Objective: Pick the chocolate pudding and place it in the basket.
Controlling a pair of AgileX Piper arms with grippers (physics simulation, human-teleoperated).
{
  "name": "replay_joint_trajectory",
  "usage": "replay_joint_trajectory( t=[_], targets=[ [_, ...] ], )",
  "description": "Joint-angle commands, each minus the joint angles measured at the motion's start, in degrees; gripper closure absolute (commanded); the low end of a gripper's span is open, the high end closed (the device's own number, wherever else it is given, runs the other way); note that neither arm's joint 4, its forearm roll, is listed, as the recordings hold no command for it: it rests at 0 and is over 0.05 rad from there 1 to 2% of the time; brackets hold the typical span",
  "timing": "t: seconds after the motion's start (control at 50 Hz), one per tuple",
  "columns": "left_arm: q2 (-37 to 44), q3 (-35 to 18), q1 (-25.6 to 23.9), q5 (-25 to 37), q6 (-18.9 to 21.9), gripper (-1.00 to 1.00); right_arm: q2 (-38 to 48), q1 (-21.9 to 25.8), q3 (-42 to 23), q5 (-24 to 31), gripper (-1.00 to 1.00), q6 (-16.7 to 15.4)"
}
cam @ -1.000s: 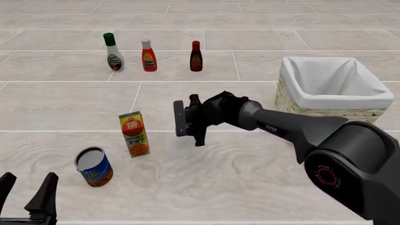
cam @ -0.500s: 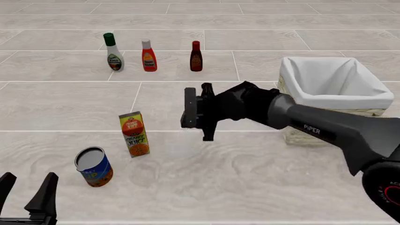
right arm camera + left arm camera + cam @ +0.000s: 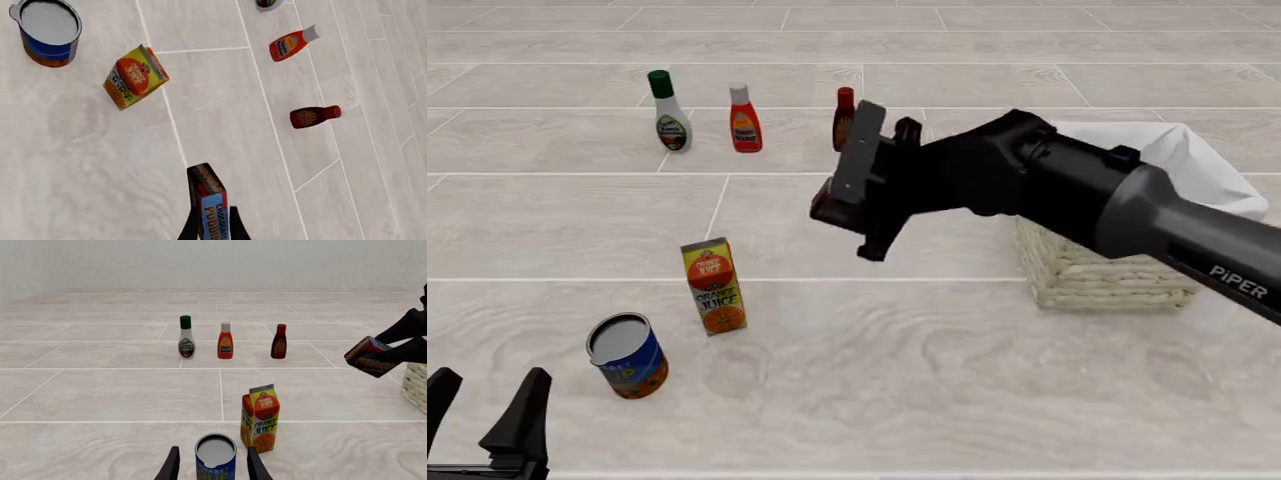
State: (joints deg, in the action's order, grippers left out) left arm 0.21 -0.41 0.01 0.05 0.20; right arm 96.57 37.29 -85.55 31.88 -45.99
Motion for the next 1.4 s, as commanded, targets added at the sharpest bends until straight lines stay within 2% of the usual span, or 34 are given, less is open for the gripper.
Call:
replay_joint_trajectory(
  t=[0.02,0.08,0.18,0.22,0.3,0.34,0.42,0.44,0.56,0.58,0.66,0.68,0.74,0.82,1.4],
  targets=[
    [-0.1,-0.1,0.0,0.1,0.0,-1.0,-4.3,-0.3,-1.9,3.0,1.0,10.8],
    [-0.1,-0.1,0.0,0.1,0.0,-1.0,-5.0,-2.1,-2.7,3.6,1.0,13.3],
    [-0.1,-0.1,0.0,0.1,0.0,-1.0,-5.7,-5.0,-3.4,4.8,1.0,15.7],
    [-0.1,-0.1,0.0,0.1,0.0,-1.0,-6.6,-5.2,-2.9,4.7,1.0,16.1],
    [-0.1,-0.1,0.0,0.1,0.0,-1.0,-7.4,-5.7,-4.0,5.7,1.0,19.0],
    [-0.1,-0.1,0.0,0.1,0.0,-1.0,-7.7,-5.7,-3.6,5.6,1.0,18.7],
    [-0.1,-0.1,0.0,0.1,0.0,-1.0,-8.3,-6.6,-4.9,6.4,1.0,21.1],
    [-0.1,-0.1,0.0,0.1,0.0,-1.0,-8.5,-8.1,-5.8,6.5,1.0,21.8],
    [-0.1,-0.1,0.0,0.1,0.0,-1.0,-9.1,-8.4,-7.6,7.3,1.0,23.1],
    [-0.1,-0.1,0.0,0.1,0.0,-1.0,-9.0,-8.8,-8.5,7.7,1.0,24.1],
    [-0.1,-0.1,0.0,0.1,0.0,-1.0,-9.2,-9.5,-9.4,7.7,1.0,24.1],
    [-0.1,-0.1,0.0,0.1,0.0,-1.0,-9.1,-10.6,-11.0,8.0,1.0,25.9],
    [-0.1,-0.1,0.0,0.1,0.0,-1.0,-8.7,-12.3,-12.4,8.2,1.0,26.8],
    [-0.1,-0.1,0.0,0.1,0.0,-1.0,-8.8,-12.8,-11.8,7.6,1.0,25.6],
    [-0.1,-0.1,0.0,0.1,0.0,-1.0,-5.1,-22.5,-17.0,9.0,1.0,27.7]
  ],
)
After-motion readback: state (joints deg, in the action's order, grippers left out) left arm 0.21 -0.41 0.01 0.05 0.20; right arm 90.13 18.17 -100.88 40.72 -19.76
